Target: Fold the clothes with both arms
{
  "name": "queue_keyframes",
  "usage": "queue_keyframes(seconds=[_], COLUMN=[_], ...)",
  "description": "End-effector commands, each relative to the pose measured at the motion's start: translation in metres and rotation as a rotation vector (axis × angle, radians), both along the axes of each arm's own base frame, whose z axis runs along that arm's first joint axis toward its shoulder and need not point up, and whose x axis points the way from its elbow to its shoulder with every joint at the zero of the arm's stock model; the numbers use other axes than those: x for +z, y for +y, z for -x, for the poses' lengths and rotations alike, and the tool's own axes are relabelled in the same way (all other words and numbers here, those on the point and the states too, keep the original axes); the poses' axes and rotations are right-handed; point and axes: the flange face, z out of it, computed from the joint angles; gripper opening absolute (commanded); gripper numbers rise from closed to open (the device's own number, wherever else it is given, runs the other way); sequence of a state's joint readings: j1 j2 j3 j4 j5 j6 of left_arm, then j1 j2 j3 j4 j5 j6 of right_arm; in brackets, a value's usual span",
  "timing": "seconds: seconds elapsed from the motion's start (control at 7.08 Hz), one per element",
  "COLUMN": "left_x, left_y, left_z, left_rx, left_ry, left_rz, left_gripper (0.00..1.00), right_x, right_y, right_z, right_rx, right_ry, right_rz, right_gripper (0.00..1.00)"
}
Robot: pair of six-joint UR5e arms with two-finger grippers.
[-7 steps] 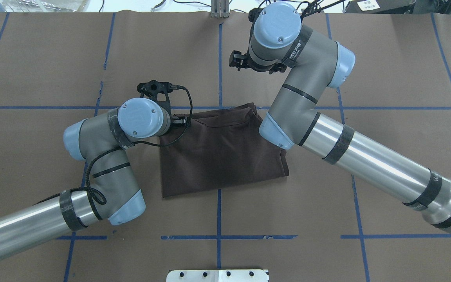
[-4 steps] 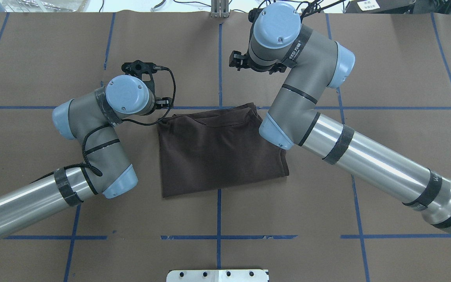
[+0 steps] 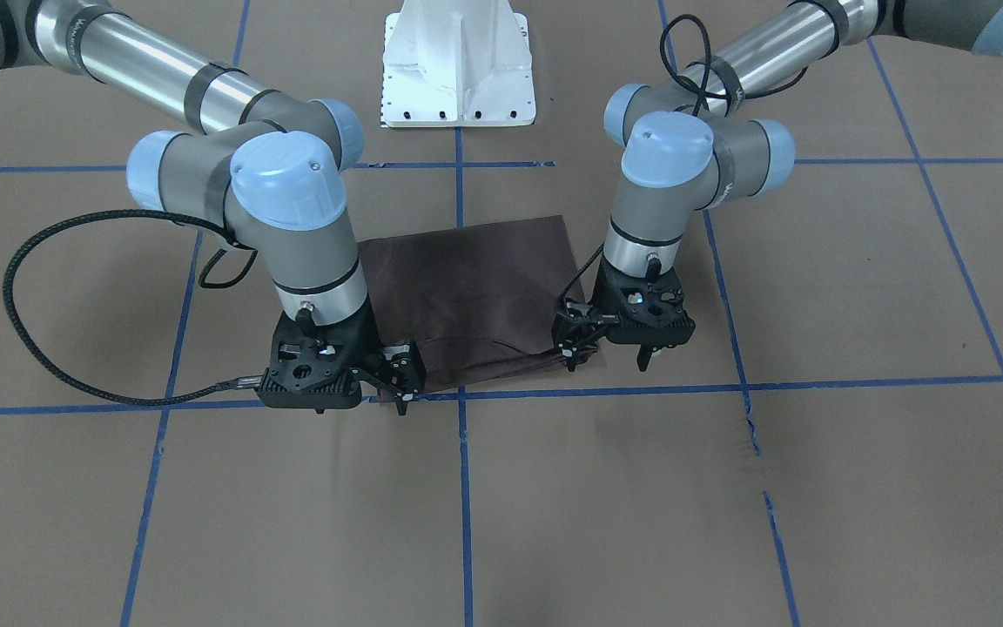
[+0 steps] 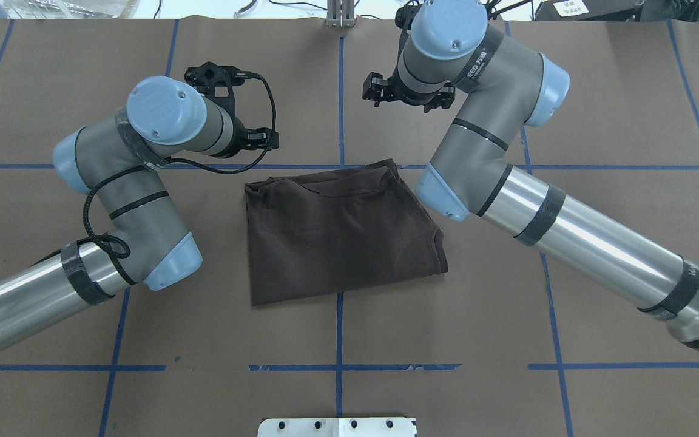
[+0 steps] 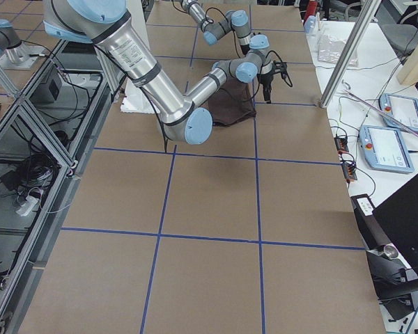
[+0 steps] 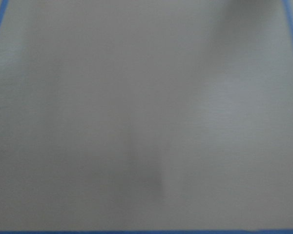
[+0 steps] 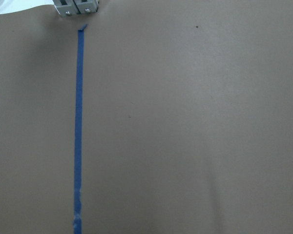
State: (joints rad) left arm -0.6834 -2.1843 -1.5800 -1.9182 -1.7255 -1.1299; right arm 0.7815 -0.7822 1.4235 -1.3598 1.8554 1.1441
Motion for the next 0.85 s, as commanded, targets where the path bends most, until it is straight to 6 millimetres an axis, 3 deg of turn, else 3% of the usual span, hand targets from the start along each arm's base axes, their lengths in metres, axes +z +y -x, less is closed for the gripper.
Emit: queue_keyframes(seconds=[0.0, 0.14, 0.28, 0.42, 0.71], left_x=[-0.008, 0.017, 0.037, 0.051, 0.055], left_y=[0.028, 0.033, 0.039, 0.029, 0.029], left_z=[0.024, 0.010, -0.021, -0.035, -0.050], left_rx=[0.039, 0.041, 0.048, 0.025, 0.004], left_ry=[0.047, 0.020, -0.007, -0.046, -0.079], left_rz=[0.010, 0.046, 0.104, 0.117, 0.095], left_gripper=[1.00, 1.00, 1.00, 1.00, 1.00], right_x=[0.036, 0.024, 0.017, 0.018, 0.019], right_y=[0.024, 0.028, 0.031, 0.031, 0.030], right_z=[-0.076, -0.102, -0.112, -0.113, -0.114], right_rx=[-0.095, -0.105, -0.117, -0.118, -0.117], right_ry=[-0.004, 0.022, 0.033, 0.033, 0.034], right_rz=[-0.022, -0.026, -0.025, -0.025, -0.024], right_gripper=[1.00, 1.00, 1.00, 1.00, 1.00])
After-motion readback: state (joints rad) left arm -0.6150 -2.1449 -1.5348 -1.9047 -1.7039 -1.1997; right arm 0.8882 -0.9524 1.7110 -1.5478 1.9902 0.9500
